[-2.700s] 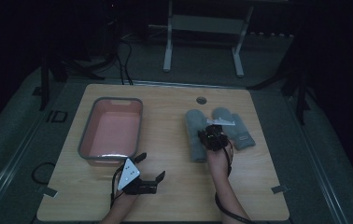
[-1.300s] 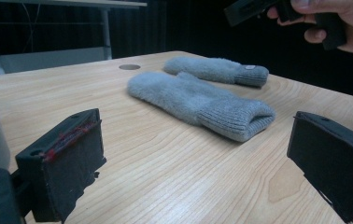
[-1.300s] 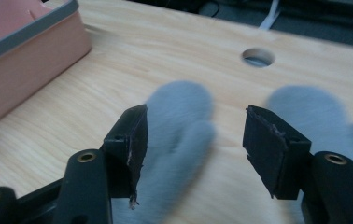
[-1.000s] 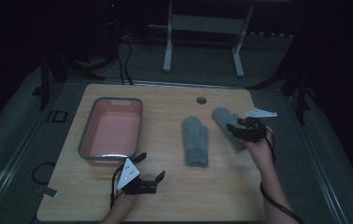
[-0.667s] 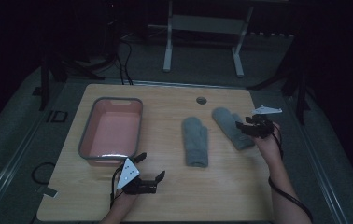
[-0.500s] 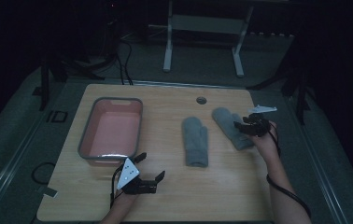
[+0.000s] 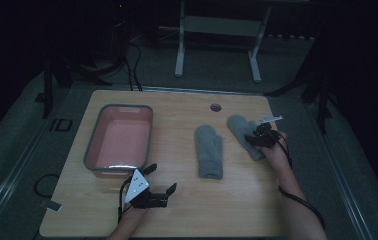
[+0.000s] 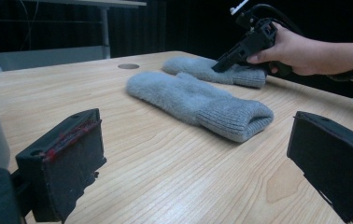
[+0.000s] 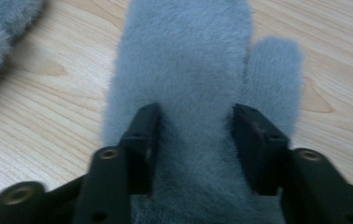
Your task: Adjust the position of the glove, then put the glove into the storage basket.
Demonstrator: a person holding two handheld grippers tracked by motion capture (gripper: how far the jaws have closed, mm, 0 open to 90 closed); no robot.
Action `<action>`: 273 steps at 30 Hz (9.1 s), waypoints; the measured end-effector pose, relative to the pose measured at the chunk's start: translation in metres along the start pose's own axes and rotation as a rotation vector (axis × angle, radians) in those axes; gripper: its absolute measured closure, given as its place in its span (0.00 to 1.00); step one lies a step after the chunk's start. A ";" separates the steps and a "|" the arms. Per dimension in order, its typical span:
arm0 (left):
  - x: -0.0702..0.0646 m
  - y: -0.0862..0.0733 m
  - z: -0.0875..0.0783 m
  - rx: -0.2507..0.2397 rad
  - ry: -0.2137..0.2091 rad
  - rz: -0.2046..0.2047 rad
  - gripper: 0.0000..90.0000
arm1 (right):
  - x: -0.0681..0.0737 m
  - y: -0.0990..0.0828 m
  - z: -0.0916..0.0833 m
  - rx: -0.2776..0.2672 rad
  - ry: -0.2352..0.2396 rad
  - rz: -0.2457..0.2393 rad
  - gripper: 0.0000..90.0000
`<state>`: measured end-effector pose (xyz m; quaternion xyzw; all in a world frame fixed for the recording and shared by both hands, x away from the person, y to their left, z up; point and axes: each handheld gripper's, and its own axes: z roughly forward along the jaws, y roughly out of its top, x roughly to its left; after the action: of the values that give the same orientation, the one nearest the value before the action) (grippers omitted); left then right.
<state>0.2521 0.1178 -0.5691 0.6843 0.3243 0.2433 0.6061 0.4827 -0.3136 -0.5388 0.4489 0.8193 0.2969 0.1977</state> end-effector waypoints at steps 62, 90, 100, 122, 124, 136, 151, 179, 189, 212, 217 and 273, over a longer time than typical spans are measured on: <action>0.000 0.000 0.000 0.002 0.005 0.001 0.05 | 0.062 -0.060 -0.076 -0.098 -0.095 0.340 0.54; 0.000 0.000 0.000 0.002 0.005 -0.004 0.05 | 0.069 -0.060 -0.079 -0.138 -0.160 0.439 0.90; 0.000 0.000 0.000 0.001 0.005 -0.005 0.05 | 0.073 -0.025 -0.105 -0.191 -0.164 0.455 0.90; 0.000 0.000 0.000 0.000 0.003 -0.007 0.05 | 0.150 0.032 -0.090 -0.220 -0.034 0.440 0.90; 0.000 0.000 0.000 -0.001 0.003 -0.008 0.05 | 0.158 0.035 -0.086 -0.211 -0.031 0.434 0.90; 0.001 0.000 0.000 -0.003 0.000 -0.009 0.05 | 0.189 0.039 -0.058 -0.148 -0.022 0.418 0.90; 0.002 0.000 0.000 -0.002 -0.004 -0.015 0.05 | 0.195 0.028 -0.028 -0.087 -0.055 0.412 0.90; -0.005 0.003 0.007 0.081 0.058 0.026 0.05 | 0.171 0.029 -0.055 -0.130 0.108 0.316 0.18; -0.010 0.020 0.019 0.183 0.001 -0.039 0.06 | 0.130 0.010 -0.082 -0.229 0.163 0.094 0.19; 0.017 0.063 0.168 0.500 -0.025 -0.191 0.14 | 0.122 0.010 -0.023 -0.075 0.217 0.236 0.47; 0.019 0.056 0.179 0.574 -0.028 -0.214 0.16 | 0.122 0.000 -0.011 -0.023 0.224 0.269 0.46; 0.048 0.153 0.138 0.526 -0.279 -0.093 0.87 | 0.163 0.065 -0.082 -0.199 0.279 0.181 0.89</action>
<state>0.4076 0.0519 -0.4408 0.8292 0.3207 0.0262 0.4571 0.3898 -0.1720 -0.4437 0.4534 0.7616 0.4524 0.0983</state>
